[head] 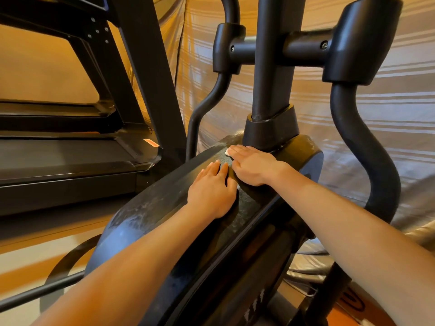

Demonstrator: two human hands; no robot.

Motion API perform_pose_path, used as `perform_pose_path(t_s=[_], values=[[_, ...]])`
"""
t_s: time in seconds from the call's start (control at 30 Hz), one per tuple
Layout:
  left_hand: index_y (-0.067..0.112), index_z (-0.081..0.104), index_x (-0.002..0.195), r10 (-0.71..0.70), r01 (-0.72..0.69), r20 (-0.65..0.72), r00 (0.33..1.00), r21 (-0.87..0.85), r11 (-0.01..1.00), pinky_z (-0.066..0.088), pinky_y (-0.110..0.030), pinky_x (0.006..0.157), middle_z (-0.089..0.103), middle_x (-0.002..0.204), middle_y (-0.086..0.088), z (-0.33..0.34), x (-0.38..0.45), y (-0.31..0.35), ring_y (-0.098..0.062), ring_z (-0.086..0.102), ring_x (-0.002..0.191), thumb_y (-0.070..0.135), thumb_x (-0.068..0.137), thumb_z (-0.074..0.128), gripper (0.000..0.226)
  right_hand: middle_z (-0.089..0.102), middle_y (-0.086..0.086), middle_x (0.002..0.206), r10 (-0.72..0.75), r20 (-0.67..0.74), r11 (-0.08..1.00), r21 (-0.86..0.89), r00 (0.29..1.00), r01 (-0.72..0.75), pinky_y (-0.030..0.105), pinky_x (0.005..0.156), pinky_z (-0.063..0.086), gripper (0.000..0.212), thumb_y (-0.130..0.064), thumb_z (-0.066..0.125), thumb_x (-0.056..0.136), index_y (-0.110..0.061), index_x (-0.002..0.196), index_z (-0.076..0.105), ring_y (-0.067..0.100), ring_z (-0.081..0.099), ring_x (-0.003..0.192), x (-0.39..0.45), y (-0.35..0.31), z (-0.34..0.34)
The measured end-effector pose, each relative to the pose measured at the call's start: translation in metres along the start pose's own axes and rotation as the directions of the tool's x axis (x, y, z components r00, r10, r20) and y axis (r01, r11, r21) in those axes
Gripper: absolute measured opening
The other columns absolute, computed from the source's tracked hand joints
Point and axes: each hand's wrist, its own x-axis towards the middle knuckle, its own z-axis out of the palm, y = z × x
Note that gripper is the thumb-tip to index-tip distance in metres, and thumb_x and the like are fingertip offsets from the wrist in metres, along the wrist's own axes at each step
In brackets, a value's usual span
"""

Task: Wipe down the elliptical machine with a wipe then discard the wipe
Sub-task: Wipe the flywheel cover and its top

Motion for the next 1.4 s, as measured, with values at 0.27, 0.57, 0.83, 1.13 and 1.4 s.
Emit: perform_pose_path(t_s=[0.27, 0.57, 0.83, 1.13, 1.4], values=[[0.027, 0.012, 0.159, 0.014, -0.014, 0.041, 0.999, -0.022, 1.0, 0.009, -0.033, 0.121, 0.007, 0.166, 0.004, -0.002, 0.0, -0.005, -0.017, 0.004, 0.152, 0.042, 0.107, 0.023, 0.055, -0.003, -0.001, 0.164, -0.009, 0.034, 1.0, -0.008, 0.999, 0.009, 0.032, 0.122, -0.001, 0.054, -0.028, 0.017, 0.106, -0.018, 0.157, 0.002, 0.013, -0.005, 0.15, -0.011, 0.001, 0.001], [0.028, 0.011, 0.159, 0.013, -0.013, 0.074, 0.997, -0.006, 1.0, 0.008, -0.035, 0.123, 0.005, 0.166, 0.005, -0.005, -0.002, -0.025, -0.016, 0.002, 0.153, 0.046, 0.106, 0.022, 0.056, -0.005, 0.0, 0.164, 0.025, 0.061, 1.0, 0.016, 0.998, -0.026, 0.034, 0.121, -0.001, 0.056, -0.029, 0.018, 0.105, -0.015, 0.157, 0.001, 0.015, -0.006, 0.15, 0.006, -0.006, 0.001], [0.027, 0.011, 0.158, -0.007, 0.009, 0.058, 0.998, -0.025, 1.0, 0.004, -0.033, 0.122, 0.005, 0.166, 0.005, -0.004, -0.004, -0.029, -0.015, 0.001, 0.152, 0.046, 0.107, 0.022, 0.056, -0.007, 0.007, 0.164, 0.22, 0.046, 0.975, -0.021, 0.974, -0.22, 0.036, 0.12, -0.003, 0.058, -0.031, 0.017, 0.104, -0.01, 0.156, 0.0, 0.023, -0.007, 0.151, 0.037, -0.033, -0.003], [0.027, 0.014, 0.158, 0.019, -0.017, 0.053, 0.998, -0.047, 0.999, 0.004, -0.036, 0.125, 0.007, 0.166, 0.004, -0.004, -0.003, -0.043, -0.014, 0.001, 0.152, 0.042, 0.107, 0.025, 0.054, -0.008, 0.007, 0.164, 0.209, 0.062, 0.977, 0.029, 0.976, -0.212, 0.034, 0.12, -0.004, 0.06, -0.029, 0.018, 0.104, -0.008, 0.156, -0.002, 0.022, -0.008, 0.15, 0.044, -0.031, -0.005], [0.027, 0.014, 0.158, 0.025, -0.022, 0.042, 0.999, -0.065, 0.998, 0.002, -0.035, 0.124, 0.006, 0.166, 0.005, -0.003, -0.003, -0.043, -0.014, 0.0, 0.152, 0.042, 0.107, 0.025, 0.054, -0.005, 0.004, 0.164, 0.168, 0.086, 0.982, 0.067, 0.982, -0.174, 0.037, 0.12, 0.001, 0.057, -0.029, 0.019, 0.104, -0.012, 0.157, 0.002, 0.021, -0.005, 0.151, 0.044, -0.025, -0.002]])
